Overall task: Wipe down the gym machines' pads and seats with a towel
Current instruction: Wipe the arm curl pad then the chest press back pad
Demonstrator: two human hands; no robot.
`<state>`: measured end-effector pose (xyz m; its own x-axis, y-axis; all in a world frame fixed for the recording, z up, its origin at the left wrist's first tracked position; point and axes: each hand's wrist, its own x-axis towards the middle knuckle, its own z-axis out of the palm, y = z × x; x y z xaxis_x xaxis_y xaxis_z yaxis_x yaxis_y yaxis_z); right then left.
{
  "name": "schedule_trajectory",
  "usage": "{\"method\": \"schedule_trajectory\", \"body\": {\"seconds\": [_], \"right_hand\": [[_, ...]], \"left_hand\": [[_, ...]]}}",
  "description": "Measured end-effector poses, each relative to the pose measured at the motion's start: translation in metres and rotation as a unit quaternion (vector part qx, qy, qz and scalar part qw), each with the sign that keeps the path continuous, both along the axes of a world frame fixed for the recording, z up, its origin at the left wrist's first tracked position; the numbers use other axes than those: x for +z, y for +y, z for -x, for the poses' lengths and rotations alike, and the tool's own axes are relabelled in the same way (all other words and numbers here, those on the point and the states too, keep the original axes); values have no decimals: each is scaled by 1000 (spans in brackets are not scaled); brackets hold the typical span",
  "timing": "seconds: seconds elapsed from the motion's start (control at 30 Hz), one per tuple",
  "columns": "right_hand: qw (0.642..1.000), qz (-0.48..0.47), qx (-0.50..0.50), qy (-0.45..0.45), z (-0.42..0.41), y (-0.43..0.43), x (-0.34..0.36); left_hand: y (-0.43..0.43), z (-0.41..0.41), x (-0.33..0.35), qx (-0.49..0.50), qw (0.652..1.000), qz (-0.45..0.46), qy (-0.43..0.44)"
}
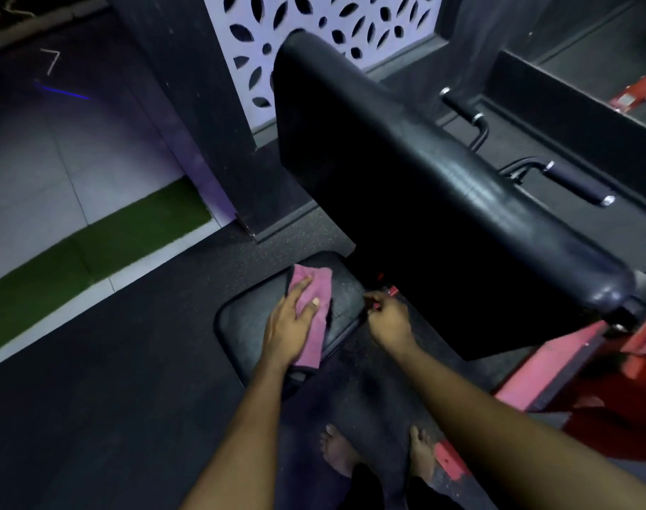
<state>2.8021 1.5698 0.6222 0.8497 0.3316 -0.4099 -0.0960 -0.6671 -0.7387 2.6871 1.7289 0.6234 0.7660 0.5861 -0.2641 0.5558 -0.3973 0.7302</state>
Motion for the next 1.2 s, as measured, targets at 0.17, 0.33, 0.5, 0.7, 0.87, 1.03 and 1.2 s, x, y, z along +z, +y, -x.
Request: {"method": "schedule_trajectory", "body": {"seconds": [0.17, 0.33, 0.5, 0.7, 0.87, 1.03, 1.2], "right_hand": [[992, -50, 44, -104, -21, -8, 77], [961, -110, 50, -248, -37, -36, 165], [911, -128, 4, -393, -66, -99, 239], [958, -14, -28, -286, -119, -189, 205], [965, -115, -45, -230, -129, -221, 181], [947, -154, -37, -280, -127, -224, 167], [931, -188, -69, -305, -122, -219, 159]], "left_hand": [[-31, -20, 58, 97, 988, 26, -120], [-76, -58, 103, 174, 961, 22, -214], [-152, -101, 155, 217, 917, 39, -332], [-231, -136, 196, 201, 943, -17, -266], [-254, -130, 195, 122, 962, -101, -224], [-264, -131, 181, 163, 945, -119, -257], [-285, -128, 164, 278, 917, -76, -275]]}}
